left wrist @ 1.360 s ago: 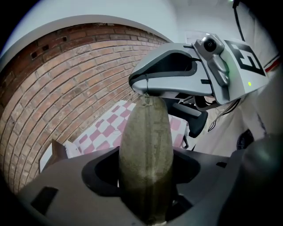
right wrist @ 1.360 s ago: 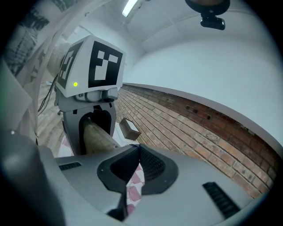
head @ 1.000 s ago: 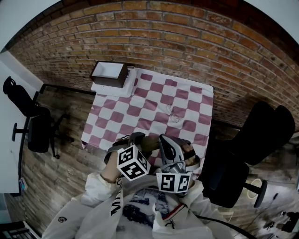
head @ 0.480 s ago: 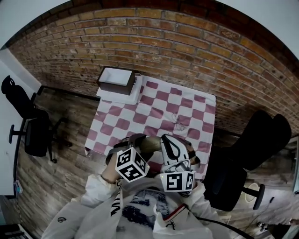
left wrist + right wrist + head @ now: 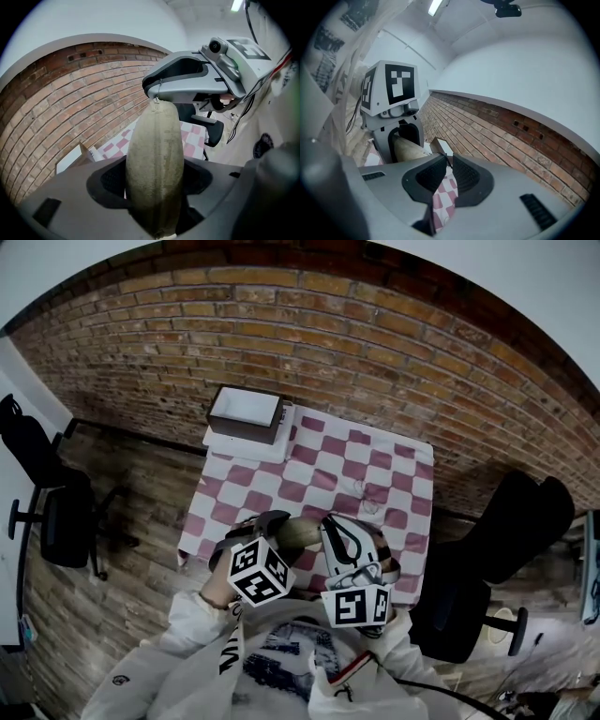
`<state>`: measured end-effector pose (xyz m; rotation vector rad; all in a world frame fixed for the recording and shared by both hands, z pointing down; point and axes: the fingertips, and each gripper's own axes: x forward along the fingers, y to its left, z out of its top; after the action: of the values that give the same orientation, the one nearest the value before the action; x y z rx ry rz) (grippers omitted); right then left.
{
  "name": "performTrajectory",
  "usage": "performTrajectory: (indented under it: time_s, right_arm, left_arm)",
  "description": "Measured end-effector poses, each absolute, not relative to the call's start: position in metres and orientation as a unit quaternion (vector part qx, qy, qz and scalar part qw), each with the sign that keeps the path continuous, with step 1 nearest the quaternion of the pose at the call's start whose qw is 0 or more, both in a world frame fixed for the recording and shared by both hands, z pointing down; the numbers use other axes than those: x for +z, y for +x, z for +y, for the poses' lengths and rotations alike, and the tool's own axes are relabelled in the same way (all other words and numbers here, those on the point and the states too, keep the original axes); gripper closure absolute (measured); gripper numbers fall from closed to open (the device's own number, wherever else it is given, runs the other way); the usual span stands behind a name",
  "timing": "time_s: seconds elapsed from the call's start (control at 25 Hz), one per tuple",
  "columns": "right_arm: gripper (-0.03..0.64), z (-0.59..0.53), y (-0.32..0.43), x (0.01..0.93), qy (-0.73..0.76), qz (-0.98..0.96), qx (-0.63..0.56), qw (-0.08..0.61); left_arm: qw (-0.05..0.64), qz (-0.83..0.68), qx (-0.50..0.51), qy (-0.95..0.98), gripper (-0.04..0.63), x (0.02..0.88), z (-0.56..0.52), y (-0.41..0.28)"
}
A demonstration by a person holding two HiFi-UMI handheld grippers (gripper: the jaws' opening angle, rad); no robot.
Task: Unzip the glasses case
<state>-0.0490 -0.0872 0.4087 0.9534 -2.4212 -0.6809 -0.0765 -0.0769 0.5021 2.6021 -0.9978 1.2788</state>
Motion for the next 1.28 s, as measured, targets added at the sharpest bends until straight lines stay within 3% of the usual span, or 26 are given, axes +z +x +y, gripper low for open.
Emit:
performTrajectory:
  time_s: [0.92, 1.28]
  right_arm:
    - [0.540, -0.064, -0.134, 0.412, 0.395, -0.875, -0.179, 0.215]
    - [0.540, -0.070, -0.119, 0.401, 0.434, -0.894, -0.046, 0.104]
  left_arm:
    - [0.048, -0.319, 0.370, 0.871, 0.300, 0.505, -0.062, -0.185]
    - [0.066, -0.344, 0.270, 0.897, 0.299, 0.487, -0.065, -0.198]
